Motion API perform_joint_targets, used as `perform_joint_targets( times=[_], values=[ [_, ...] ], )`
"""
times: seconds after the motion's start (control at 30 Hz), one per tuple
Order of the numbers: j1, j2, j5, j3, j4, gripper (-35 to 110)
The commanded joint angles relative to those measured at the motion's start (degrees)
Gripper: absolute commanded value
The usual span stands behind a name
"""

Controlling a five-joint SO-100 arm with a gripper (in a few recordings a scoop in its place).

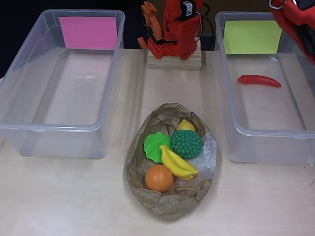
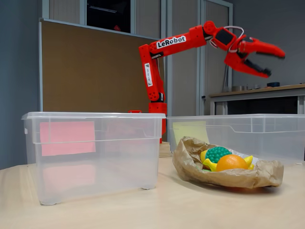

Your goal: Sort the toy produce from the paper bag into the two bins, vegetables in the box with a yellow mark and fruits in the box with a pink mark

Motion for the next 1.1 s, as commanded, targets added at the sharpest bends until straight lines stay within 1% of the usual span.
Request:
perform_joint_targets(
  times=[0.0,0.03,0.1,0.17,0.23,0.3,0.43,0.53,0.67,0.8,1.07],
  values=[
    [7.8,2.1,-15.5,-2.6,-3.3,29],
    [10.8,1.1,-14.8,-2.9,-3.3,31],
    [17.0,-2.6,-8.3,-4.2,-0.4,32],
    [22.6,-9.1,0.3,-7.7,6.9,32],
    [26.1,-17.1,4.0,-12.2,13.6,32],
    [27.7,-23.7,1.6,-14.2,15.0,31],
    [28.3,-34.9,-10.4,-16.8,14.2,32],
    [28.7,-39.6,-15.6,-19.0,14.2,33],
    [30.9,-43.2,-17.4,-20.2,16.8,33],
    [33.7,-44.7,-17.1,-21.8,19.5,35],
    [36.4,-50.9,-16.6,-24.1,17.1,34]
  ],
)
